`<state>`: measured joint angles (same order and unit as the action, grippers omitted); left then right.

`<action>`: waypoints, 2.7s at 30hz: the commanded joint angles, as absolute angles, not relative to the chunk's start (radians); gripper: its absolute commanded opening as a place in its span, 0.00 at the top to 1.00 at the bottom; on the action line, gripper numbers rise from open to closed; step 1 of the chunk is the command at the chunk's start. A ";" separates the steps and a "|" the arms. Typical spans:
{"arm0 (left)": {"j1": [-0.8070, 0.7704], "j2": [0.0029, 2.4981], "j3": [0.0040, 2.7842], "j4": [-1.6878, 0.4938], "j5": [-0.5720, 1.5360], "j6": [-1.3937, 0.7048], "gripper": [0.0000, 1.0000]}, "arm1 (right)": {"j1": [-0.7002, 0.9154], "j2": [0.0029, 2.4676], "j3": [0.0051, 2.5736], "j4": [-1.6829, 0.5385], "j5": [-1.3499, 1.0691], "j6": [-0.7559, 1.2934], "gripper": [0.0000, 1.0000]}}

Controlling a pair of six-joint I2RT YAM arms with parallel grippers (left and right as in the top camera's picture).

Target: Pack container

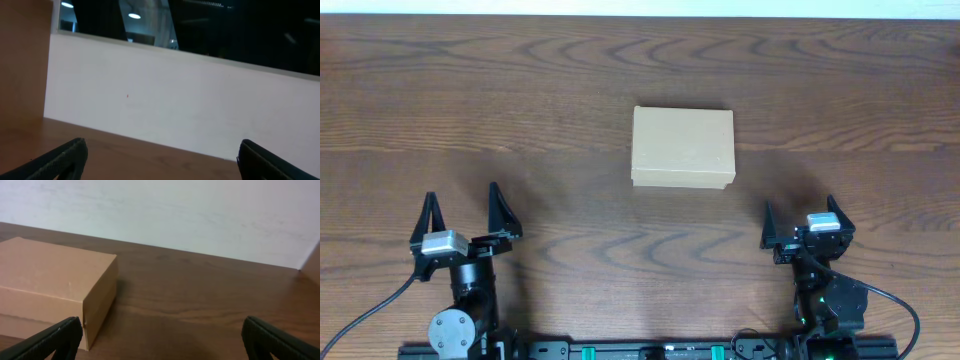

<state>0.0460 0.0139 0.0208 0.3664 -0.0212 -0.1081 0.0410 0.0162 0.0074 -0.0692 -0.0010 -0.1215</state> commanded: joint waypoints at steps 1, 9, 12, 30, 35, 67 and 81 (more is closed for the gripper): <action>0.055 0.003 0.005 0.360 -0.033 -0.120 0.05 | 0.038 0.006 0.006 -0.074 0.002 -0.136 0.01; 0.060 0.003 0.005 0.202 -0.033 -0.122 0.05 | 0.038 0.006 0.006 -0.074 0.002 -0.136 0.01; 0.060 0.003 0.004 0.115 -0.033 -0.149 0.05 | 0.038 0.006 0.006 -0.074 0.002 -0.136 0.01; 0.060 0.003 0.005 -0.076 -0.019 -0.153 0.05 | 0.038 0.006 0.006 -0.074 0.002 -0.136 0.01; 0.059 0.004 0.005 -0.075 -0.019 -0.154 0.05 | 0.038 0.006 0.006 -0.074 0.002 -0.136 0.01; 0.059 0.004 0.005 -0.075 -0.018 -0.154 0.05 | 0.038 0.006 0.006 -0.074 0.002 -0.136 0.01; 0.059 0.004 0.005 -0.075 -0.018 -0.154 0.05 | 0.038 0.006 0.006 -0.074 0.002 -0.136 0.01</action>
